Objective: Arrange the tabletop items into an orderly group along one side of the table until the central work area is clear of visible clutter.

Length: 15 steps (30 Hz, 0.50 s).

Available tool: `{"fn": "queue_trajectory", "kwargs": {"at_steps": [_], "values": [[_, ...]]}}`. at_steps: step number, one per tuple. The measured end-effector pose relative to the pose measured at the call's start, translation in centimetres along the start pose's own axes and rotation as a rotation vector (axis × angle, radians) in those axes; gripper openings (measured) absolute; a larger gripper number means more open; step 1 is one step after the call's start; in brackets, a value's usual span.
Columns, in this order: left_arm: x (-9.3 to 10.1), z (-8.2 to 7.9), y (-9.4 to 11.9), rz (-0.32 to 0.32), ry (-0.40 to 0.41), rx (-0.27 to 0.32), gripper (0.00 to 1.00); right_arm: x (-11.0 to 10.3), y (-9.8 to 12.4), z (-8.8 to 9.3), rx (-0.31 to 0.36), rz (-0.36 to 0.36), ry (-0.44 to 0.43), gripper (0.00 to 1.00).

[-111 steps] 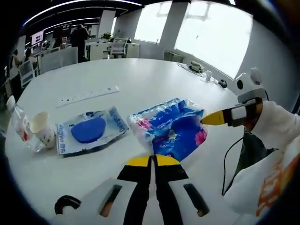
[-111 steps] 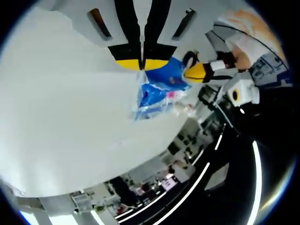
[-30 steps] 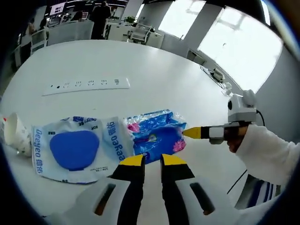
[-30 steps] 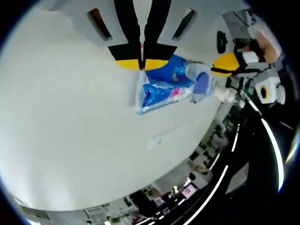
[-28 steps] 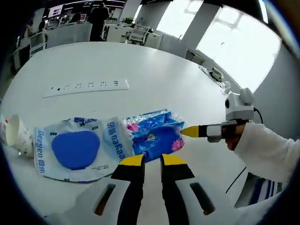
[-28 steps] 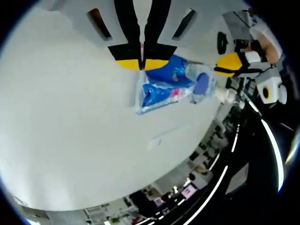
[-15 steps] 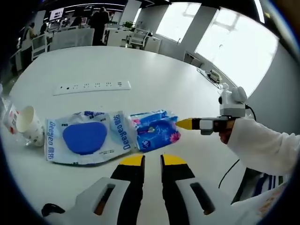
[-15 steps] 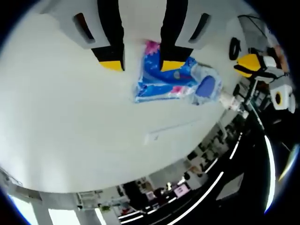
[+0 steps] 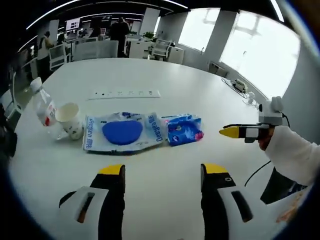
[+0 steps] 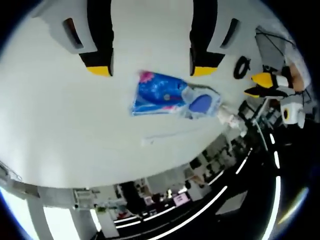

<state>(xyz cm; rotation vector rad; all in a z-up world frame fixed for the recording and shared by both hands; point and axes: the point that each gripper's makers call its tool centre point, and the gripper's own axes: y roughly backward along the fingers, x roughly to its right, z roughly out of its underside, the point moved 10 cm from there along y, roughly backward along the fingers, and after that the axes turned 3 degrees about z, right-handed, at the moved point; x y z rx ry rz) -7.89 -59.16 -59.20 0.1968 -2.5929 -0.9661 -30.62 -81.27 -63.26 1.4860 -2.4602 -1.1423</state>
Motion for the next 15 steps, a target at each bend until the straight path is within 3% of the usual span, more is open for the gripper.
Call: {"fn": "queue_trajectory", "kwargs": {"at_steps": [9,15], "values": [[-1.9,3.1,4.3,-0.066,0.031,0.005,0.6,-2.4,4.5,2.5,0.022,-0.071,0.032,0.63],[-3.2,5.1,6.6,-0.109,0.07,0.008,0.59,-2.6,6.8,4.5,0.0,-0.07,0.051,0.63]]}}
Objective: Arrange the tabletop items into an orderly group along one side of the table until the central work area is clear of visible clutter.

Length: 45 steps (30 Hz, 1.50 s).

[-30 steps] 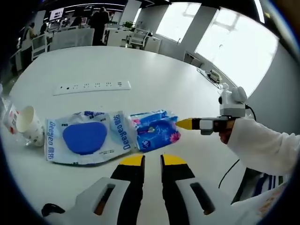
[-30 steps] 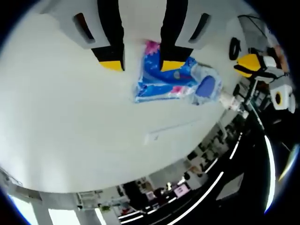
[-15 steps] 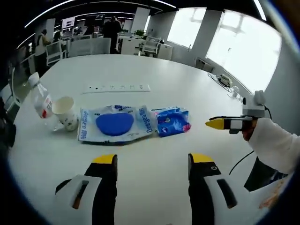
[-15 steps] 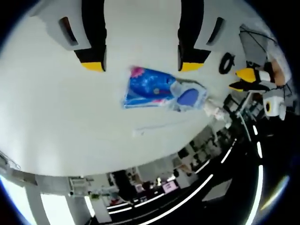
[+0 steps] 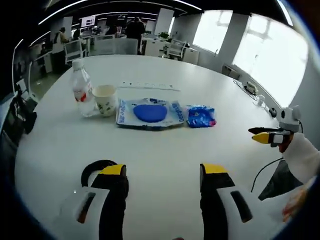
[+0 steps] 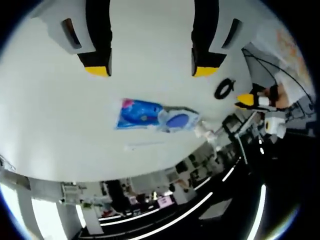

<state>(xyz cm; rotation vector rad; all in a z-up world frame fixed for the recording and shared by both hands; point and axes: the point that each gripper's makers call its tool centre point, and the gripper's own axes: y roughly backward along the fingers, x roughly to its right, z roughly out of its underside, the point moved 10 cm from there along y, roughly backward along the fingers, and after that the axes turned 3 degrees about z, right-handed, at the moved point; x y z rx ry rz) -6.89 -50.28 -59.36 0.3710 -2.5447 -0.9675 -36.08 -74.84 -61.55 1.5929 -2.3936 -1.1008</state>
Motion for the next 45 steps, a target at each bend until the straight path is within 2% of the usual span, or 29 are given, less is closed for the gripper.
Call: {"fn": "queue_trajectory", "kwargs": {"at_steps": [5,14,24,29,33,37,42,45], "values": [[-0.8,1.4,1.3,-0.019,0.02,-0.005,0.59,0.0,1.4,1.9,-0.016,0.016,-0.04,0.62],[-2.0,3.9,3.1,-0.043,0.063,-0.039,0.58,-0.7,2.9,4.1,-0.021,0.046,-0.095,0.61],[-2.4,4.9,3.7,-0.034,0.055,-0.063,0.57,-2.2,2.9,4.7,-0.043,0.039,-0.1,0.61],[-3.0,5.3,3.3,-0.019,0.014,-0.105,0.56,-3.3,2.9,4.8,-0.053,0.035,-0.058,0.6],[-3.7,5.3,2.6,-0.016,-0.005,-0.125,0.55,-3.9,3.1,5.1,-0.049,0.025,-0.07,0.58],[-4.6,4.9,1.7,-0.029,-0.067,-0.166,0.54,-4.2,3.4,5.7,-0.043,0.03,-0.106,0.57],[-5.6,4.2,0.3,-0.049,-0.143,-0.183,0.5,-4.6,4.0,6.5,-0.041,0.04,-0.132,0.54],[-6.0,4.0,-0.5,-0.059,-0.152,-0.196,0.48,-4.6,4.3,6.9,-0.039,0.049,-0.151,0.53]]}}
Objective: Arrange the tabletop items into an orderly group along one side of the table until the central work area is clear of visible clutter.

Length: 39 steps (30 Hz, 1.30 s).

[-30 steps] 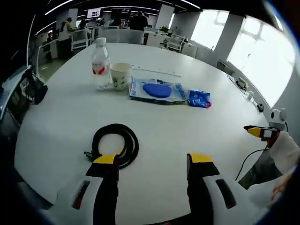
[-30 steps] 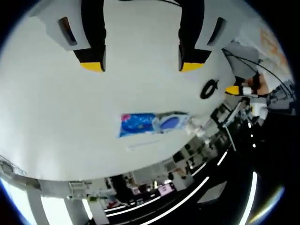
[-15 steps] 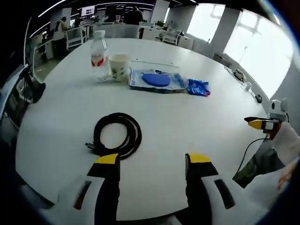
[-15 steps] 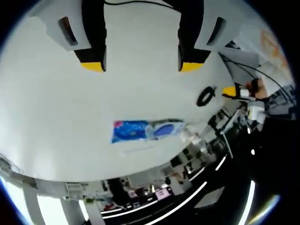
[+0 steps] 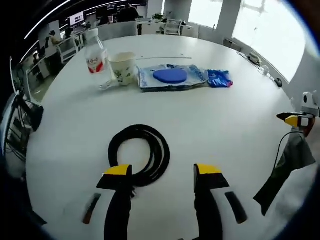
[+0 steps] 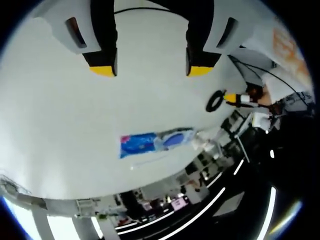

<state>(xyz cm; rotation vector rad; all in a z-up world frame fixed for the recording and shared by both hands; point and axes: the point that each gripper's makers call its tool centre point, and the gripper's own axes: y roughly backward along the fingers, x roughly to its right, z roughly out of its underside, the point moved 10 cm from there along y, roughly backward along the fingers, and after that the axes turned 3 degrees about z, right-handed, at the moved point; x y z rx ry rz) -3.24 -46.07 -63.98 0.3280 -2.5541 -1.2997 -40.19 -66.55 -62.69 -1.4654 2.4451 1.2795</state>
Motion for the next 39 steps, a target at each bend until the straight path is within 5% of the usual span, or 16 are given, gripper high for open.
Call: {"fn": "queue_trajectory", "kwargs": {"at_steps": [17,26,29,32,35,39], "values": [[0.1,1.2,-3.8,0.033,-0.039,-0.084,0.37,0.7,1.2,1.2,0.071,0.037,-0.157,0.46],[-0.5,1.4,-4.0,-0.009,-0.055,-0.018,0.21,0.7,0.7,0.8,0.078,0.028,-0.172,0.43],[-0.4,1.5,-4.1,0.006,-0.125,0.01,0.12,0.7,0.3,0.6,0.077,0.019,-0.179,0.42],[-0.1,0.6,-3.2,-0.027,-0.132,0.094,0.05,0.6,0.1,0.2,0.071,0.014,-0.165,0.42],[0.1,0.0,-2.8,0.009,-0.064,0.151,0.05,0.7,0.1,-0.1,0.087,0.013,-0.169,0.41],[0.3,-1.4,-1.5,0.034,-0.076,0.201,0.05,0.7,-0.2,-0.3,0.081,0.009,-0.169,0.41]]}}
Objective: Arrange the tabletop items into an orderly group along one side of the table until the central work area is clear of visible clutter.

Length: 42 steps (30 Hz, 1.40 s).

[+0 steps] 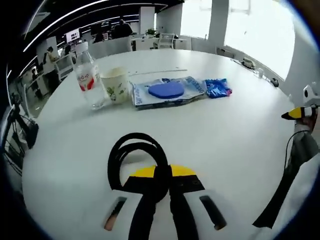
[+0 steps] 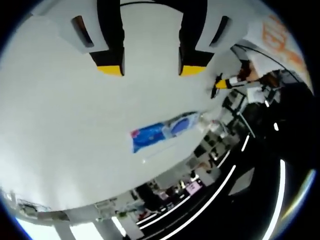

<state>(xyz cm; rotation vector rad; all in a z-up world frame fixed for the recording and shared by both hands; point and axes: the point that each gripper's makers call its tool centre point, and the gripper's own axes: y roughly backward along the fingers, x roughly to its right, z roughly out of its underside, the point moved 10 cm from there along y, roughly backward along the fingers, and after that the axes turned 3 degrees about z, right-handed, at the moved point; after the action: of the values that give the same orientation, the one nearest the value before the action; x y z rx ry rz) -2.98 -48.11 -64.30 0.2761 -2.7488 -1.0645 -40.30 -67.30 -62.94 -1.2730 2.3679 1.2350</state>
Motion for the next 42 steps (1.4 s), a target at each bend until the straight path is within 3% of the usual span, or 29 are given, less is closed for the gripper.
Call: {"fn": "queue_trajectory", "kwargs": {"at_steps": [4,7,11,18,20,23,26,29,32,37,39,41,42], "values": [[0.5,-2.0,0.9,0.077,0.12,0.121,0.04,-0.3,-0.4,-0.1,-0.009,-0.016,0.007,0.41],[1.2,-3.1,1.6,0.13,0.144,0.167,0.04,-0.7,-0.9,-0.1,-0.022,-0.03,0.013,0.41],[2.9,-4.7,2.2,0.275,0.216,0.231,0.04,-1.4,-1.6,-0.3,-0.031,-0.069,0.003,0.42],[6.8,-7.8,3.3,0.488,0.182,0.303,0.04,-3.5,-3.1,-0.8,-0.053,-0.182,-0.014,0.44],[8.2,-8.8,3.7,0.564,0.168,0.337,0.04,-4.0,-3.6,-0.9,-0.064,-0.215,-0.058,0.46],[10.6,-9.9,4.1,0.647,0.139,0.341,0.04,-5.3,-4.4,-1.4,-0.045,-0.305,-0.153,0.49],[12.1,-10.6,4.3,0.713,0.153,0.38,0.04,-6.4,-4.8,-2.2,-0.016,-0.381,-0.164,0.52],[12.9,-11.1,4.4,0.753,0.201,0.409,0.04,-7.2,-4.8,-3.1,0.009,-0.458,-0.223,0.58],[13.6,-11.2,4.4,0.76,0.183,0.415,0.04,-7.6,-4.9,-3.7,0.034,-0.499,-0.291,0.6],[14.7,-11.3,4.8,0.81,0.164,0.412,0.0,-7.5,-5.8,-3.5,0.003,-0.51,-0.326,0.6],[15.3,-11.5,5.0,0.829,0.141,0.437,0.0,-7.7,-6.1,-3.4,-0.002,-0.523,-0.339,0.61],[15.8,-11.7,5.2,0.89,0.162,0.455,0.0,-8.6,-6.3,-3.3,-0.007,-0.587,-0.422,0.63],[15.8,-11.7,5.0,0.875,0.164,0.449,0.0,-8.8,-6.4,-3.2,-0.009,-0.609,-0.445,0.64]]}}
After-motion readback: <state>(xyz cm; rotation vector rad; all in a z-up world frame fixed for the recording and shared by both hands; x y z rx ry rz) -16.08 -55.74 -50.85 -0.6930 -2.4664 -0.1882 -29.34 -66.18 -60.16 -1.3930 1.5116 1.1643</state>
